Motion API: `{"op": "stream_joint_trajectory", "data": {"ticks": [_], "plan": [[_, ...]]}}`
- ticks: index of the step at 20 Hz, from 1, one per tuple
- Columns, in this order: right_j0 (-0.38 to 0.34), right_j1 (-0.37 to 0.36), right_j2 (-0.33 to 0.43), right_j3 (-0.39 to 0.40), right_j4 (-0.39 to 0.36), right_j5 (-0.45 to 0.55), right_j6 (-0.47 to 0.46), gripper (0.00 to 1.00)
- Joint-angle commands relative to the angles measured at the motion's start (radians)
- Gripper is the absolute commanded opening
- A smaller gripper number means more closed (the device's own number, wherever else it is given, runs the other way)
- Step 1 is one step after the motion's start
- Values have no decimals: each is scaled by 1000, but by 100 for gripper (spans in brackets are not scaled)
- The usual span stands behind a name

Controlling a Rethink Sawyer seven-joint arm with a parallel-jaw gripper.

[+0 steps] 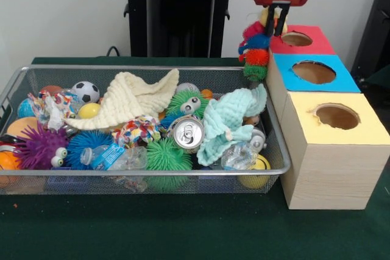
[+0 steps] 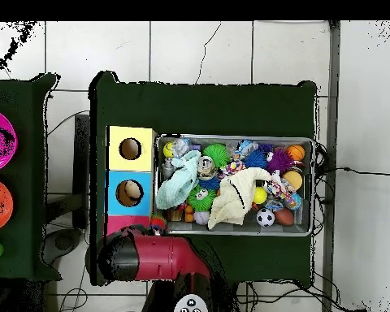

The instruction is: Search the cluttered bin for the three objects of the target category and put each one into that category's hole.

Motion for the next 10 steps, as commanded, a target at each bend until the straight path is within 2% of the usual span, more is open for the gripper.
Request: {"op": "stream_joint_trajectory", "data": {"ticks": [1, 5, 10], "plan": [[-6, -2, 44, -166, 57, 145, 175, 0], [-13, -3, 41, -192, 51, 179, 169, 0], [-19, 24, 51, -197, 54, 146, 172, 0]]}}
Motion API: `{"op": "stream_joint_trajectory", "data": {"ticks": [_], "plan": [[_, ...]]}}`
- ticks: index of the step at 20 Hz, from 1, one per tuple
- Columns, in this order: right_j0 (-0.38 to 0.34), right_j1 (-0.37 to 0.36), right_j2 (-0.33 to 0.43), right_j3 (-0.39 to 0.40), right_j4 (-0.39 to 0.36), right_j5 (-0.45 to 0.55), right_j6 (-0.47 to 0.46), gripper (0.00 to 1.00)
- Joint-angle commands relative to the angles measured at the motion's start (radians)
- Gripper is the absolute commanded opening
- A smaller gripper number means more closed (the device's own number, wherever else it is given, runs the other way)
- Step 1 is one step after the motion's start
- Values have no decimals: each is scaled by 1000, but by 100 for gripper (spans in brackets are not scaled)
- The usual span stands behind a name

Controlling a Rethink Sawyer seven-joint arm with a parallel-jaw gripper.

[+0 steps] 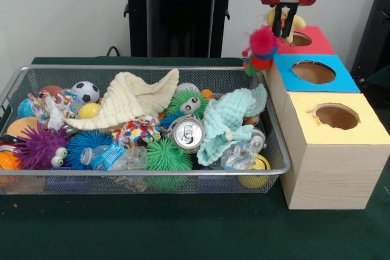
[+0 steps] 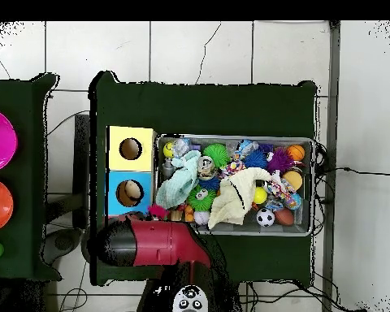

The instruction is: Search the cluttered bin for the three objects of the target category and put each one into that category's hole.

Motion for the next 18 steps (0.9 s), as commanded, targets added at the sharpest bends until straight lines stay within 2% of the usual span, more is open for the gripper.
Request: {"op": "stream_joint_trajectory", "data": {"ticks": [1, 7, 13, 18], "plan": [[-16, 31, 52, -95, 53, 56, 178, 0], [-2, 77, 65, -34, 59, -77, 208, 0], [9, 76, 67, 43, 50, -165, 223, 0], [-18, 103, 92, 97, 47, -259, 223, 0]]}}
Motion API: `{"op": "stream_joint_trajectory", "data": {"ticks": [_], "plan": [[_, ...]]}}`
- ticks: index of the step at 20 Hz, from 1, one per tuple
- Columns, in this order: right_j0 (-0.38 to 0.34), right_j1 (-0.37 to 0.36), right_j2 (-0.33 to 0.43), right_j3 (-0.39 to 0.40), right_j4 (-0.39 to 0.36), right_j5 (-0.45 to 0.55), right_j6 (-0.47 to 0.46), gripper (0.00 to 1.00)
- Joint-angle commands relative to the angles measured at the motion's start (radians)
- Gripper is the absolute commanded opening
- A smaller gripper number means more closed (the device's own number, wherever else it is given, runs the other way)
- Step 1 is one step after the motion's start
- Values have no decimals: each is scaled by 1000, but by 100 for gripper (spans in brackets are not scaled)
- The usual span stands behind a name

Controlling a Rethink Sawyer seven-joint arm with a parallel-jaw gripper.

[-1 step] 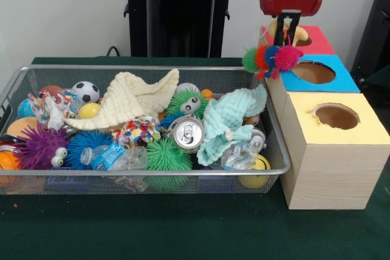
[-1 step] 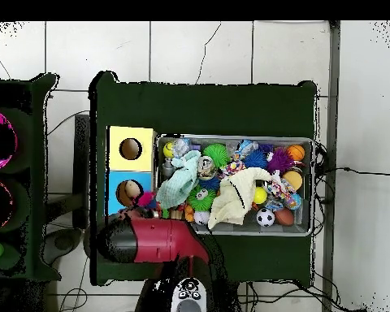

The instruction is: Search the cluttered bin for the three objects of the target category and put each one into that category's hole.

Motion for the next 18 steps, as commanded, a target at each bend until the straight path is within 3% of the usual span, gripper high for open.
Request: {"op": "stream_joint_trajectory", "data": {"ticks": [1, 6, 18], "plan": [[-28, 66, 97, 102, 34, -152, 222, 0], [-28, 80, 103, 148, 27, -220, 231, 0], [35, 44, 89, 248, 68, -270, 276, 0]]}}
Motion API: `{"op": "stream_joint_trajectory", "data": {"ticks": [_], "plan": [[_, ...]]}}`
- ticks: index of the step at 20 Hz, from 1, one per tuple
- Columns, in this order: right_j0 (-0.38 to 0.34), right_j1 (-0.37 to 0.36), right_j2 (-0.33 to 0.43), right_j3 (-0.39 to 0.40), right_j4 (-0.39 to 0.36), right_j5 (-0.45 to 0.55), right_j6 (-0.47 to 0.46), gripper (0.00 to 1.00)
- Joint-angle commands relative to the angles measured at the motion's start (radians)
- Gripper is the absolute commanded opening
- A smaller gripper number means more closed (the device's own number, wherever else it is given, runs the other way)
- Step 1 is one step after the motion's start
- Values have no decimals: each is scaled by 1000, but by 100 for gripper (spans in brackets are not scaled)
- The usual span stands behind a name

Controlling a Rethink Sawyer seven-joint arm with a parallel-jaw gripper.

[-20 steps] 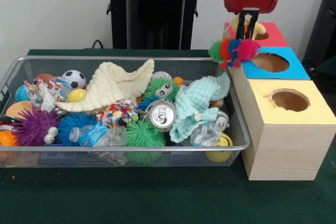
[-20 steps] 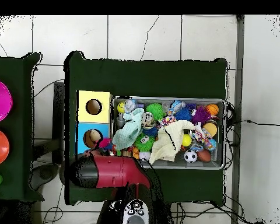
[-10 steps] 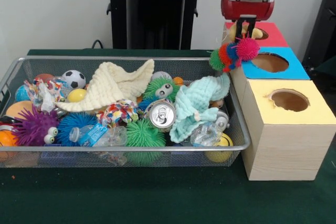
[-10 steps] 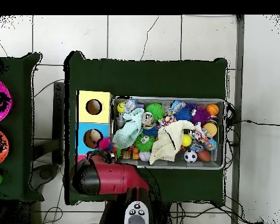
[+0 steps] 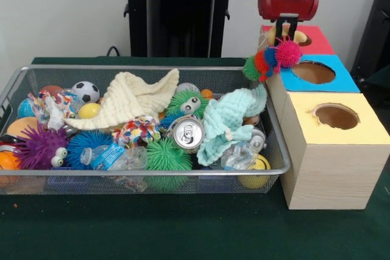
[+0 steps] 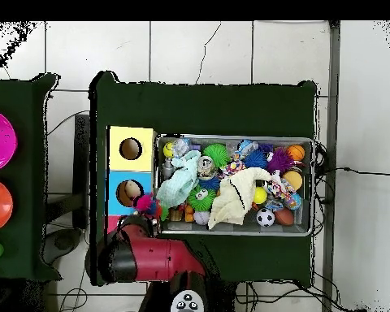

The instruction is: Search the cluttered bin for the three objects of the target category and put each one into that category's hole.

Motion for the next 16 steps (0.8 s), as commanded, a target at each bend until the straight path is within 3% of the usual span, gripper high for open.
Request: {"op": "stream_joint_trajectory", "data": {"ticks": [1, 16], "plan": [[30, 49, 80, 132, 55, -33, 277, 0], [47, 71, 80, 164, 92, -72, 262, 0]]}}
